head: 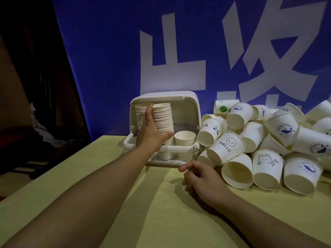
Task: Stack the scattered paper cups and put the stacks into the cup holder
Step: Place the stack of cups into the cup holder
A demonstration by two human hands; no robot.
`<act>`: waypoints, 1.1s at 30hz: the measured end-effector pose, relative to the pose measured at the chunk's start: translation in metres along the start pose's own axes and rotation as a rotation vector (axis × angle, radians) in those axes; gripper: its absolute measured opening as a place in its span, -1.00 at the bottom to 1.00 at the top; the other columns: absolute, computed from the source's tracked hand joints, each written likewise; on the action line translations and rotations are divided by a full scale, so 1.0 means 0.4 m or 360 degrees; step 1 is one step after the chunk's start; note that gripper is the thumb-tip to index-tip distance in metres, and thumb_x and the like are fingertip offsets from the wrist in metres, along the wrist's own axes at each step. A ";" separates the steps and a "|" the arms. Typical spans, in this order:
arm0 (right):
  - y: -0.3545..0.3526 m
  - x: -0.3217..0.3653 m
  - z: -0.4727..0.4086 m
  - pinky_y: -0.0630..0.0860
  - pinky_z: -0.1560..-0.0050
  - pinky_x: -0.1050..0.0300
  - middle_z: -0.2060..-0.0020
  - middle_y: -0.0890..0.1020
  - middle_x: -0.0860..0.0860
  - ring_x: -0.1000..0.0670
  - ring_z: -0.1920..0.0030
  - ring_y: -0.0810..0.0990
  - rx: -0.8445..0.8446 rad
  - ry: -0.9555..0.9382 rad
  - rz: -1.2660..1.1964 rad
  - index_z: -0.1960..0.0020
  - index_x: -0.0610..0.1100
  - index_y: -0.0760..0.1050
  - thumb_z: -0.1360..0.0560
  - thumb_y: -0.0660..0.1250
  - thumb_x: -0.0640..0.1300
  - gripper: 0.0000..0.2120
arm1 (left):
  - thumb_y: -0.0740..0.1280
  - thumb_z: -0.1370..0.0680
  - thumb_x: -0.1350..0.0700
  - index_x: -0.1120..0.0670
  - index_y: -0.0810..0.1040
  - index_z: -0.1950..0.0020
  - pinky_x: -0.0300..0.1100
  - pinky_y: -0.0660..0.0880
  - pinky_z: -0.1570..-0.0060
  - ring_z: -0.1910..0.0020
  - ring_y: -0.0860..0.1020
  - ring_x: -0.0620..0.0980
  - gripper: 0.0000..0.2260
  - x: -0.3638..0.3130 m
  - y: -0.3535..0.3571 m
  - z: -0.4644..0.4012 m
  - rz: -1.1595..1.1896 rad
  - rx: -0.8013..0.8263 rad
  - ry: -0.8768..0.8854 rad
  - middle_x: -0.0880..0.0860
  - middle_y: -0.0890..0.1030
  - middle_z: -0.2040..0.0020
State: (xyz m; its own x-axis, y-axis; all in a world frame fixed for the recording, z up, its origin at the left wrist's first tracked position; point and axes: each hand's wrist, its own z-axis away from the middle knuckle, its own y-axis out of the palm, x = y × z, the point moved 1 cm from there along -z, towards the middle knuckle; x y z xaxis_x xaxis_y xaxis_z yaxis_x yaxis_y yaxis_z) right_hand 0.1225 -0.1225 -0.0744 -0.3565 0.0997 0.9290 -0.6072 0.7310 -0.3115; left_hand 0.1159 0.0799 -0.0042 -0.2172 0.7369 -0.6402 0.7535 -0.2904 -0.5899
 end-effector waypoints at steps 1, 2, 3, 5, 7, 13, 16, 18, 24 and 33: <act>0.000 0.000 0.001 0.60 0.17 0.04 0.26 0.66 -0.04 0.03 0.29 0.61 -0.0003 -0.0007 0.0022 0.01 0.02 0.58 -0.58 0.23 -0.21 -0.80 | 0.58 -0.41 0.03 -0.27 -0.15 -0.53 0.13 0.49 -0.18 -0.35 0.41 0.17 0.02 -0.007 0.004 -0.007 0.0006 -0.0011 -0.0023 0.07 0.28 -0.49; 0.000 0.001 0.002 0.60 0.16 0.02 0.25 0.67 -0.05 0.04 0.30 0.60 -0.0005 -0.0012 0.0039 0.02 0.03 0.58 -0.58 0.23 -0.21 -0.80 | 0.59 -0.40 0.04 -0.26 -0.13 -0.52 0.10 0.49 -0.12 -0.33 0.43 0.17 0.01 -0.013 0.008 -0.014 -0.0010 -0.0027 -0.0030 0.08 0.31 -0.47; -0.001 0.001 0.003 0.59 0.16 0.02 0.25 0.67 -0.05 0.05 0.30 0.60 -0.0006 -0.0015 0.0047 0.02 0.03 0.58 -0.57 0.23 -0.21 -0.80 | 0.59 -0.40 0.05 -0.26 -0.12 -0.52 0.09 0.47 -0.08 -0.31 0.44 0.17 0.00 -0.017 0.013 -0.022 -0.0038 -0.0045 -0.0035 0.08 0.34 -0.45; 0.000 0.003 0.004 0.59 0.16 0.03 0.23 0.67 -0.08 0.06 0.31 0.60 -0.0006 -0.0012 0.0054 0.02 0.02 0.58 -0.57 0.23 -0.22 -0.80 | 0.59 -0.40 0.07 -0.27 -0.14 -0.50 0.14 0.47 -0.13 -0.33 0.43 0.19 0.01 -0.020 0.025 -0.034 -0.0040 -0.0057 -0.0088 0.08 0.33 -0.46; 0.000 0.004 0.004 0.60 0.14 0.05 0.22 0.67 -0.10 0.07 0.30 0.60 -0.0008 -0.0010 0.0060 0.03 0.01 0.59 -0.57 0.23 -0.22 -0.80 | 0.58 -0.41 0.09 -0.31 -0.20 -0.50 0.25 0.47 -0.23 -0.37 0.41 0.21 0.06 -0.021 0.039 -0.044 -0.0015 -0.0062 -0.0143 0.08 0.30 -0.50; 0.001 0.003 0.003 0.59 0.16 0.11 0.21 0.67 -0.12 0.06 0.28 0.60 0.0012 0.0005 0.0039 0.03 -0.03 0.60 -0.57 0.23 -0.25 -0.79 | 0.56 -0.45 0.09 -0.25 -0.26 -0.53 0.25 0.47 -0.26 -0.33 0.47 0.24 0.06 -0.031 0.070 -0.078 -0.0112 -0.0072 -0.0188 0.16 0.33 -0.50; 0.002 0.002 0.000 0.59 0.15 0.07 0.22 0.67 -0.12 0.07 0.30 0.59 0.0007 0.0005 0.0048 0.04 -0.03 0.60 -0.56 0.23 -0.26 -0.79 | 0.55 -0.46 0.07 -0.21 -0.25 -0.56 0.21 0.48 -0.24 -0.32 0.48 0.24 0.05 -0.027 0.079 -0.080 -0.0151 -0.0109 -0.0180 0.16 0.31 -0.51; 0.003 0.001 0.000 0.58 0.17 0.10 0.24 0.67 -0.11 0.05 0.30 0.60 0.0010 0.0005 0.0037 0.04 -0.05 0.60 -0.56 0.23 -0.27 -0.79 | 0.54 -0.46 0.06 -0.19 -0.22 -0.57 0.19 0.50 -0.20 -0.28 0.50 0.25 0.02 -0.025 0.080 -0.080 -0.0167 -0.0103 -0.0200 0.16 0.32 -0.49; 0.004 0.004 0.002 0.57 0.20 0.20 0.21 0.67 -0.13 -0.07 0.17 0.65 0.0027 0.0003 0.0038 0.03 -0.05 0.60 -0.57 0.22 -0.27 -0.79 | 0.55 -0.41 -0.02 -0.01 0.01 -0.43 0.13 0.53 -0.09 -0.10 0.56 0.23 -0.16 -0.032 0.087 -0.076 -0.0136 -0.0105 -0.0469 0.14 0.48 -0.27; -0.002 0.004 0.001 0.58 0.17 0.11 0.22 0.66 -0.14 0.07 0.29 0.59 0.0004 0.0000 0.0053 0.04 -0.02 0.59 -0.57 0.22 -0.25 -0.79 | 0.57 -0.37 -0.03 -0.10 0.05 -0.36 0.13 0.49 -0.16 -0.11 0.51 0.17 -0.20 -0.016 0.061 -0.069 0.0065 -0.0098 -0.0471 0.07 0.49 -0.24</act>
State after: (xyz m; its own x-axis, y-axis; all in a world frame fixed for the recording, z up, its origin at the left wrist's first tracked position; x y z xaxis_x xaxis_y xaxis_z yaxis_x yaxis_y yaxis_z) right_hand 0.1220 -0.1233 -0.0728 -0.3763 0.1239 0.9182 -0.5967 0.7258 -0.3424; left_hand 0.1530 0.0850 -0.0007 -0.3504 0.5126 -0.7839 0.7996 -0.2722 -0.5354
